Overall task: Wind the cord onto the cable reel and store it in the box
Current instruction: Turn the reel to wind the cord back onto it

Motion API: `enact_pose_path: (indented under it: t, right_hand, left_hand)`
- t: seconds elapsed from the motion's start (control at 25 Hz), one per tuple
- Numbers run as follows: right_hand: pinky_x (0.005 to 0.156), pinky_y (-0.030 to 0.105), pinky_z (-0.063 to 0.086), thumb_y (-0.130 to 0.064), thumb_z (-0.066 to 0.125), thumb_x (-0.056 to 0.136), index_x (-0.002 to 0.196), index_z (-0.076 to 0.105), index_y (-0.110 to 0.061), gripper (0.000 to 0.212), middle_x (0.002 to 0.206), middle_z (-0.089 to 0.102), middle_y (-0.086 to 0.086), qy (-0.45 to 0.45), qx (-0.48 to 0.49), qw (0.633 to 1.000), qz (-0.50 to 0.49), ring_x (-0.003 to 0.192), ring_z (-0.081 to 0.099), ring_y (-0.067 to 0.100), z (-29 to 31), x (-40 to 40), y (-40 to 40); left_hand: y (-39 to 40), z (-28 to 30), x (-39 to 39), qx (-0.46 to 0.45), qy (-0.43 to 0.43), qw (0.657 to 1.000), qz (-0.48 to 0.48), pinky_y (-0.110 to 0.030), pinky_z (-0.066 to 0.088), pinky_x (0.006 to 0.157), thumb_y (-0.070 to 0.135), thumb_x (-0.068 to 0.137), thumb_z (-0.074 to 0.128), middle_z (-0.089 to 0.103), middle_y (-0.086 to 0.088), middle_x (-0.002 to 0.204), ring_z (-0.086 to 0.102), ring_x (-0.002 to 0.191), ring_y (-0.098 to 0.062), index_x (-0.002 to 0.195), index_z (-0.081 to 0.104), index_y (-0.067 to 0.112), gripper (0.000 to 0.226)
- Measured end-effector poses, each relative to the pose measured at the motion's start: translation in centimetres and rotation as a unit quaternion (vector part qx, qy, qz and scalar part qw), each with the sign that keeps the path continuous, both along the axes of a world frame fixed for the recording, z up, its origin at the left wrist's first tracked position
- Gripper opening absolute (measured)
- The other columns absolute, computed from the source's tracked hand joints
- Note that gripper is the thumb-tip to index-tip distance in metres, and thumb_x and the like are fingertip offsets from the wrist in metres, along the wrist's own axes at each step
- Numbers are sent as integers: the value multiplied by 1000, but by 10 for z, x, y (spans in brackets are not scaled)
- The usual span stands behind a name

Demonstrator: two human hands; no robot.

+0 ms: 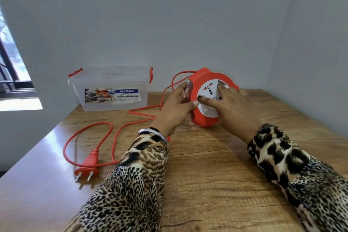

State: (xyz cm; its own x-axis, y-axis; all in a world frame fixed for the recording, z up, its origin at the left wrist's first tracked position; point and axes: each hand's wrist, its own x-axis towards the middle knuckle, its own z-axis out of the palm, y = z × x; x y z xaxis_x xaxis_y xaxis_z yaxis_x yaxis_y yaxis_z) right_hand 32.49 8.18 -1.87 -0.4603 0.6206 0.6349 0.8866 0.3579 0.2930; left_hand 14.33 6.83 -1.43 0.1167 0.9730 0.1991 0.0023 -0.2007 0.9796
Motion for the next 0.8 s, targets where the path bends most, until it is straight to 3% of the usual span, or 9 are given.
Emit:
enact_pose_path:
  t: [0.08, 0.16, 0.24, 0.4, 0.48, 0.56, 0.64, 0.72, 0.8]
  right_hand:
    - [81, 44, 40, -32, 51, 87, 139, 39, -40, 54, 105, 64, 15, 26, 13, 999, -25, 88, 60, 32, 0, -2, -2]
    - [77, 42, 41, -38, 50, 87, 142, 31, -38, 58, 92, 66, 9, 63, 14, 997, -38, 76, 62, 28, -2, -4, -5]
    - [72, 40, 43, -42, 51, 87, 144, 28, -38, 62, 88, 67, 8, 108, 11, 993, -37, 71, 64, 28, -5, -6, -8]
    - [56, 29, 42, -50, 49, 86, 145, 26, -40, 65, 74, 64, 3, 216, -49, 975, -25, 67, 61, 26, -8, -9, -9]
    - [56, 29, 45, -55, 50, 84, 145, 27, -40, 66, 78, 65, 4, 272, -90, 958, -17, 73, 62, 26, -9, -8, -7]
    - [68, 33, 51, -58, 53, 84, 145, 28, -39, 69, 100, 69, 8, 326, -130, 936, -7, 91, 64, 29, -9, -8, -4]
    - [83, 35, 51, -59, 56, 83, 146, 29, -35, 73, 122, 64, 9, 379, -171, 909, 9, 109, 60, 28, -7, -9, -5]
    - [85, 30, 47, -54, 60, 84, 147, 32, -28, 74, 138, 55, 3, 458, -211, 862, 41, 116, 57, 22, -5, -10, -6]
    - [69, 27, 51, -50, 62, 85, 146, 33, -22, 74, 138, 54, 5, 581, -294, 755, 72, 105, 63, 20, 1, -13, -7]
  left_hand:
    - [-3, 0, 3, 18, 0, 1000, 9, -40, 62, 63, 8, 95, 59, 63, -1, 129, 70, 100, -22, 146, 36, 34, 61]
    - [-5, -2, 7, 37, 5, 999, 24, -48, 61, 80, 7, 95, 59, 61, -2, 133, 67, 110, -23, 147, 35, 33, 63]
    - [-4, -4, 12, 56, 10, 998, 38, -53, 55, 92, 6, 94, 59, 54, 1, 141, 62, 118, -20, 148, 33, 31, 65]
    - [0, -11, 17, 81, 26, 995, 52, -50, 48, 103, 7, 94, 59, 46, 16, 142, 53, 128, -13, 150, 31, 31, 67]
    - [2, -15, 18, 89, 31, 994, 55, -49, 45, 107, 9, 94, 59, 44, 16, 144, 48, 133, -13, 150, 30, 33, 68]
    - [2, -16, 21, 98, 33, 993, 56, -52, 44, 107, 11, 94, 58, 38, 16, 151, 41, 139, -14, 149, 29, 36, 67]
    - [-1, -16, 24, 105, 44, 992, 60, -56, 47, 102, 13, 94, 58, 37, 28, 143, 41, 140, -15, 146, 29, 42, 67]
    - [-2, -16, 25, 112, 60, 990, 69, -56, 49, 100, 16, 93, 59, 39, 26, 142, 44, 137, -19, 144, 29, 45, 66]
    - [0, -17, 26, 116, 65, 988, 76, -54, 45, 105, 14, 94, 59, 36, 13, 154, 42, 139, -19, 148, 27, 39, 68]
